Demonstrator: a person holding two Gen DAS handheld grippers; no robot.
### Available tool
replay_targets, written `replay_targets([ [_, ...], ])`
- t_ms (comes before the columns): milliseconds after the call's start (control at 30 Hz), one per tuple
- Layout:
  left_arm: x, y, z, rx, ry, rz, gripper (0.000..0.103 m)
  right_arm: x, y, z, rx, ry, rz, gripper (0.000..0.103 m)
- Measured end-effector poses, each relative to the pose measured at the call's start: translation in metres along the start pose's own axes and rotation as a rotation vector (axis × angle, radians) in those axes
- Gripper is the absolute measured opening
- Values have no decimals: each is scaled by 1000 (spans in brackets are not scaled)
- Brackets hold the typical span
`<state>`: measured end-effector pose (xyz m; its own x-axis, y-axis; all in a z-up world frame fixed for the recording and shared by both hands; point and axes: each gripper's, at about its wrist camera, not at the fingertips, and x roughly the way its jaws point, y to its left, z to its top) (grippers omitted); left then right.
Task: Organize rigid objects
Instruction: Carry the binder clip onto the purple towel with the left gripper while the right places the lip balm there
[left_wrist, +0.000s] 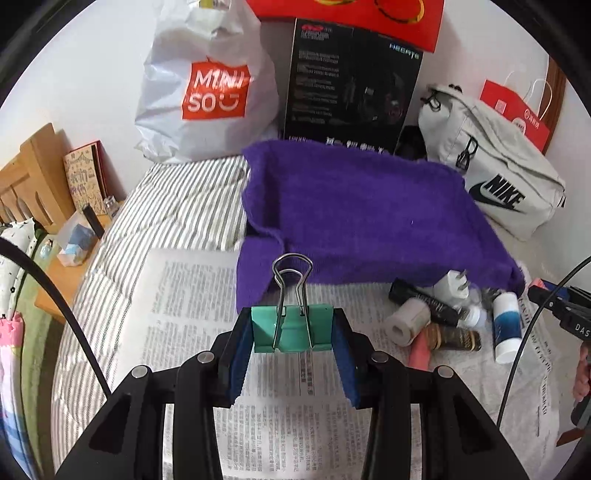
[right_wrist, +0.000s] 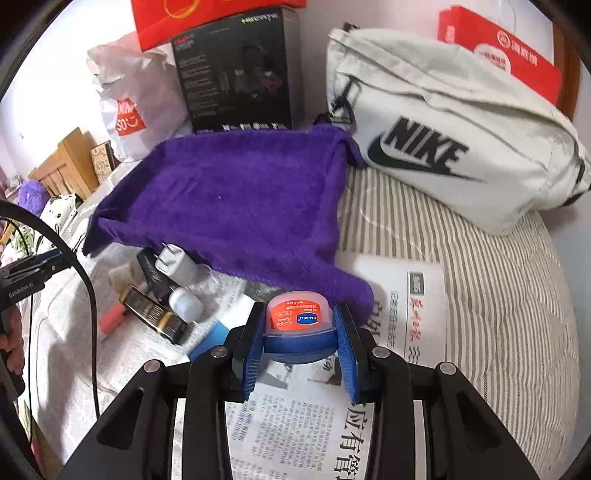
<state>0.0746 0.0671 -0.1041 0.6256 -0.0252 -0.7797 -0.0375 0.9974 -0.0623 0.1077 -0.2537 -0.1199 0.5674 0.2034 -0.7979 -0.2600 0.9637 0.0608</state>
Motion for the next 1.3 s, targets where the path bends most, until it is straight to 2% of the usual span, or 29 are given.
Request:
replay_targets([
  [300, -4, -2, 25, 2, -13, -29, 39, 0, -2, 23, -5, -15, 3, 37],
  [733, 20, -6, 79, 25, -6, -90, 39, 23, 0, 83, -59, -58, 16, 36],
  [1000, 51, -7, 104, 10, 24, -133, 39, 67, 9, 124, -65, -46, 28, 37],
  [1300, 80, 2, 117, 0, 59, -126, 39, 152, 13, 155, -97, 78, -12, 36],
])
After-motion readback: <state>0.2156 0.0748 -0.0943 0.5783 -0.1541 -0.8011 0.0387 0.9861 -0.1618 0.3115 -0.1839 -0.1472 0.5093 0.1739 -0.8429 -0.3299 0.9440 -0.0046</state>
